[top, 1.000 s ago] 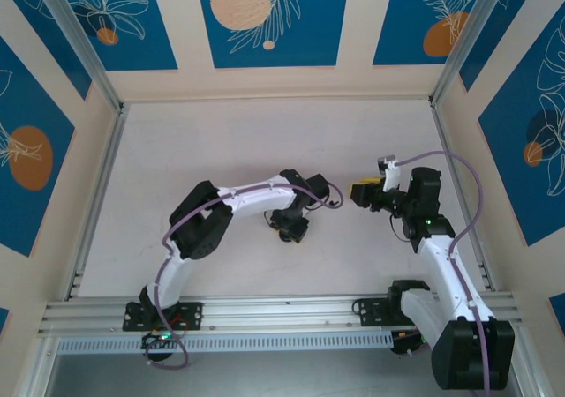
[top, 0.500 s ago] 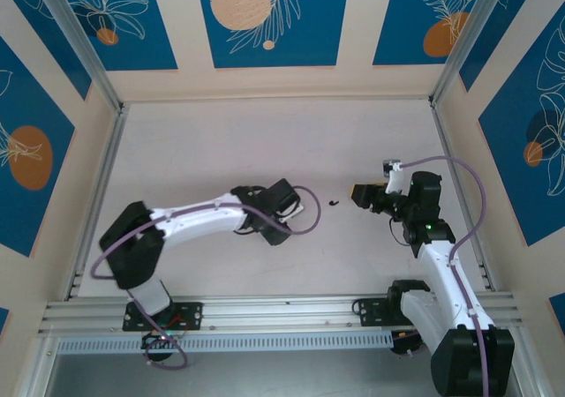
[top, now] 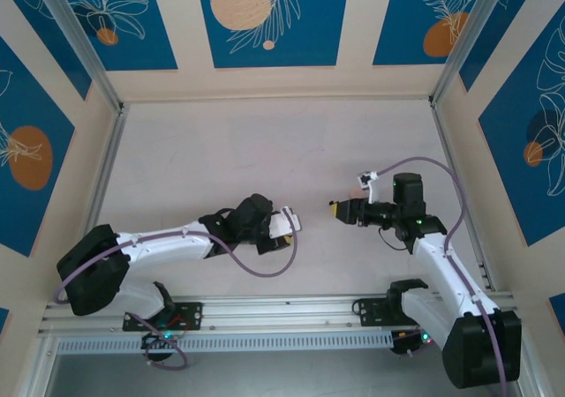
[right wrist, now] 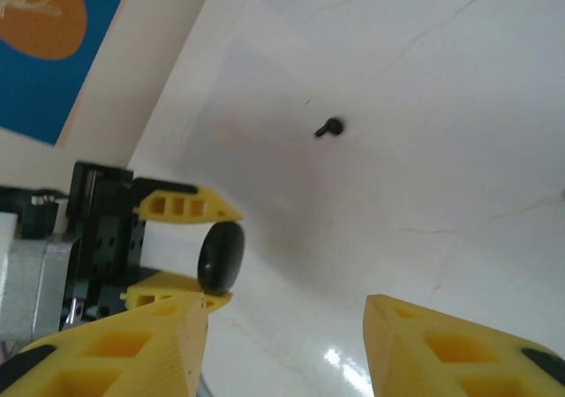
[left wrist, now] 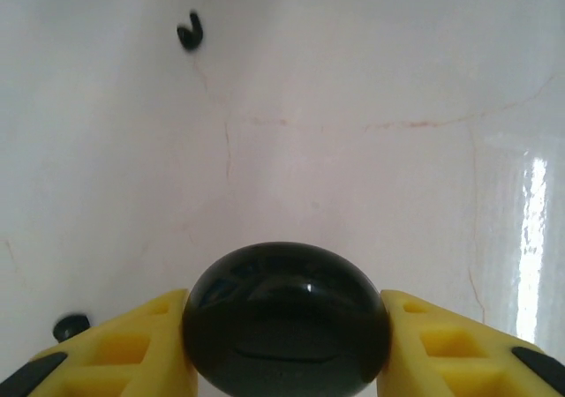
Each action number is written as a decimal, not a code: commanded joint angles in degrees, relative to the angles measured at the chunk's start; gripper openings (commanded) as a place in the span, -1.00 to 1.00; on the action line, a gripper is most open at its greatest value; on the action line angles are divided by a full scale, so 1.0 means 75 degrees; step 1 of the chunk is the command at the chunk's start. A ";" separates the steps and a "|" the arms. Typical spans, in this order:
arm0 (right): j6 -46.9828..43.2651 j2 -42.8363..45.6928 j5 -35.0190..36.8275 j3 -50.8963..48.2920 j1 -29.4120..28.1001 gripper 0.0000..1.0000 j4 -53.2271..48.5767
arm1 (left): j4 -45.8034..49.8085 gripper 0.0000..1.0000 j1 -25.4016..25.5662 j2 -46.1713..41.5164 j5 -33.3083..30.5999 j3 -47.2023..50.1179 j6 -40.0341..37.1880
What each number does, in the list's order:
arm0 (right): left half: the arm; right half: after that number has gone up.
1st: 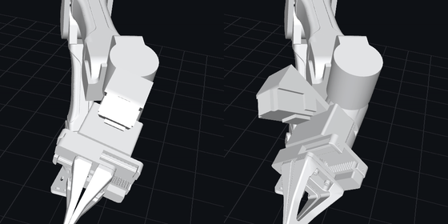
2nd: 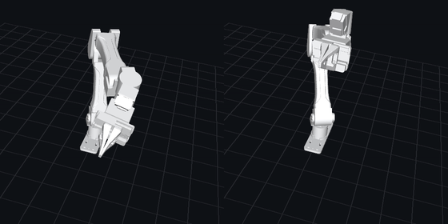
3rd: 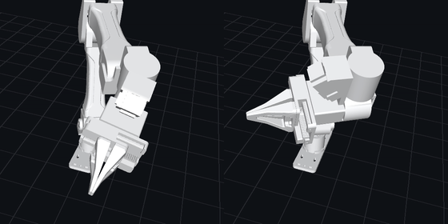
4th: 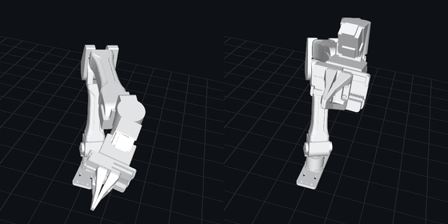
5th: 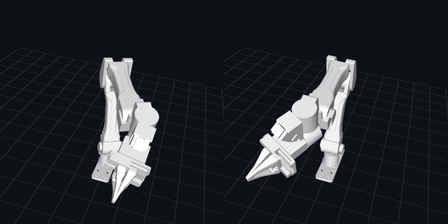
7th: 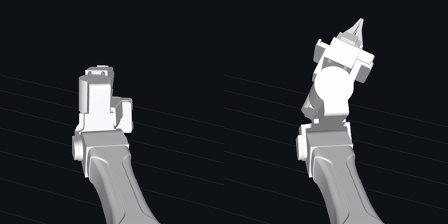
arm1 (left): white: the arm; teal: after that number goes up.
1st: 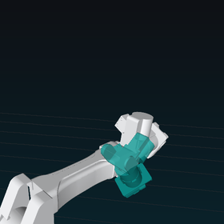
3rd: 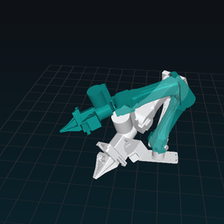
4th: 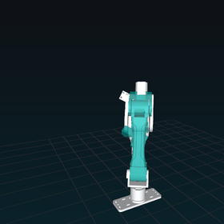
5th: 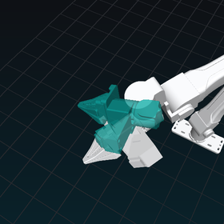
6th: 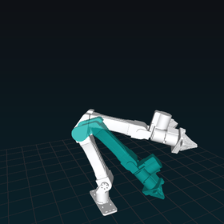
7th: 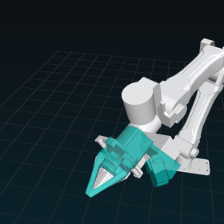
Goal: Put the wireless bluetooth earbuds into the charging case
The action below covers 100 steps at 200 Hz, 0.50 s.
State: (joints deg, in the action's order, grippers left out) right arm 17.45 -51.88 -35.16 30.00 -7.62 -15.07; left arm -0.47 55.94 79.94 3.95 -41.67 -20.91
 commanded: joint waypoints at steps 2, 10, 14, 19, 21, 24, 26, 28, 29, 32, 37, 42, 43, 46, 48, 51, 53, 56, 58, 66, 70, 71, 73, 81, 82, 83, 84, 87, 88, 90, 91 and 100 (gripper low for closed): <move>0.0448 -0.0180 -0.0161 0.0052 -0.0663 -0.01 0.0040 | -0.0487 -0.25 -0.0015 0.0075 0.0611 -0.0081 -0.0556; 0.0577 -0.0265 -0.0064 0.0001 -0.0883 -0.01 0.0157 | -0.0536 -0.25 -0.0018 0.0087 0.0702 -0.0063 -0.0590; 0.0653 -0.0313 -0.0029 -0.0020 -0.0969 0.00 0.0213 | -0.0562 -0.26 -0.0008 0.0087 0.0713 -0.0058 -0.0591; 0.0739 -0.0377 -0.0002 -0.0038 -0.1076 -0.01 0.0275 | -0.0590 -0.26 -0.0005 0.0096 0.0705 -0.0046 -0.0577; 0.0771 -0.0414 0.0008 -0.0044 -0.1107 -0.01 0.0293 | -0.0602 -0.26 0.0003 0.0098 0.0705 -0.0046 -0.0576; 0.0827 -0.0452 0.0011 -0.0053 -0.1153 -0.01 0.0323 | -0.0603 -0.26 0.0001 0.0097 0.0691 -0.0048 -0.0567; 0.0864 -0.0483 0.0018 -0.0057 -0.1185 -0.01 0.0346 | -0.0605 -0.26 -0.0001 0.0099 0.0692 -0.0046 -0.0574; 0.0899 -0.0517 0.0022 -0.0061 -0.1213 -0.01 0.0369 | -0.0605 -0.26 -0.0005 0.0099 0.0696 -0.0052 -0.0572; 0.0915 -0.0527 0.0023 -0.0062 -0.1224 -0.01 0.0380 | -0.0611 -0.26 -0.0005 0.0099 0.0688 -0.0049 -0.0568; 0.0973 -0.0570 0.0023 -0.0068 -0.1258 -0.01 0.0416 | -0.0612 -0.26 -0.0006 0.0099 0.0689 -0.0052 -0.0565; 0.1069 -0.0636 0.0018 -0.0074 -0.1314 -0.01 0.0480 | -0.0603 -0.26 -0.0006 0.0099 0.0683 -0.0057 -0.0566; 0.1161 -0.0700 0.0017 -0.0091 -0.1382 -0.02 0.0561 | -0.0595 -0.26 -0.0006 0.0099 0.0691 -0.0055 -0.0570; 0.1181 -0.0712 0.0014 -0.0094 -0.1390 -0.02 0.0582 | -0.0594 -0.26 0.0000 0.0099 0.0692 -0.0056 -0.0561; 0.1239 -0.0749 0.0002 -0.0107 -0.1438 -0.02 0.0640 | -0.0585 -0.26 0.0004 0.0099 0.0703 -0.0063 -0.0562; 0.1274 -0.0762 0.0001 -0.0109 -0.1458 -0.02 0.0677 | -0.0583 -0.26 0.0002 0.0099 0.0704 -0.0059 -0.0555; 0.1333 -0.0794 -0.0006 -0.0124 -0.1492 -0.02 0.0740 | -0.0582 -0.26 -0.0005 0.0099 0.0710 -0.0057 -0.0556; 0.1368 -0.0817 -0.0010 -0.0122 -0.1516 -0.02 0.0781 | -0.0582 -0.27 0.0003 0.0093 0.0715 -0.0057 -0.0553; 0.1419 -0.0842 -0.0001 -0.0131 -0.1545 -0.02 0.0844 | -0.0577 -0.27 -0.0005 0.0089 0.0715 -0.0057 -0.0542; 0.1451 -0.0865 -0.0003 -0.0144 -0.1582 -0.02 0.0886 | -0.0581 -0.27 -0.0006 0.0097 0.0716 -0.0057 -0.0529; 0.1575 -0.0948 0.0001 -0.0160 -0.1702 -0.02 0.1070 | -0.0582 -0.27 -0.0002 0.0097 0.0725 -0.0057 -0.0509; 0.1610 -0.0982 -0.0006 -0.0167 -0.1738 -0.03 0.1121 | -0.0583 -0.27 -0.0004 0.0099 0.0728 -0.0057 -0.0497; 0.1622 -0.0993 -0.0003 -0.0161 -0.1750 -0.02 0.1138 | -0.0583 -0.27 -0.0005 0.0099 0.0728 -0.0057 -0.0495; 0.1640 -0.1017 -0.0001 -0.0157 -0.1776 -0.02 0.1167 | -0.0585 -0.27 -0.0006 0.0099 0.0737 -0.0057 -0.0488; 0.1699 -0.1099 0.0009 -0.0145 -0.1880 -0.03 0.1283 | -0.0597 -0.27 -0.0006 0.0097 0.0750 -0.0057 -0.0465; 0.1708 -0.1105 0.0010 -0.0139 -0.1897 -0.03 0.1294 | -0.0595 -0.27 -0.0006 0.0098 0.0751 -0.0057 -0.0462; 0.1712 -0.1113 0.0017 -0.0142 -0.1911 -0.03 0.1300 | -0.0594 -0.27 -0.0006 0.0099 0.0751 -0.0057 -0.0460; 0.1720 -0.1124 0.0020 -0.0137 -0.1924 -0.03 0.1309 | -0.0600 -0.27 -0.0006 0.0099 0.0751 -0.0057 -0.0459; 0.1727 -0.1157 0.0032 -0.0123 -0.1965 -0.03 0.1329 | -0.0605 -0.27 -0.0006 0.0109 0.0751 -0.0059 -0.0448; 0.1733 -0.1169 0.0039 -0.0122 -0.1969 -0.03 0.1335 | -0.0605 -0.27 -0.0006 0.0110 0.0751 -0.0070 -0.0454; 0.1747 -0.1184 0.0045 -0.0118 -0.1995 -0.03 0.1354 | -0.0605 -0.27 -0.0006 0.0110 0.0748 -0.0069 -0.0440; 0.1749 -0.1194 0.0052 -0.0120 -0.2007 -0.03 0.1366 | -0.0605 -0.27 -0.0006 0.0111 0.0750 -0.0075 -0.0437; 0.1774 -0.1298 0.0083 -0.0081 -0.2106 -0.03 0.1415 | -0.0584 -0.27 -0.0005 0.0119 0.0763 -0.0081 -0.0413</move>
State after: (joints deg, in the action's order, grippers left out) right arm 28.10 -60.23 -34.61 29.45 -21.67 -7.40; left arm -3.88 55.94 80.09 7.51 -41.67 -23.99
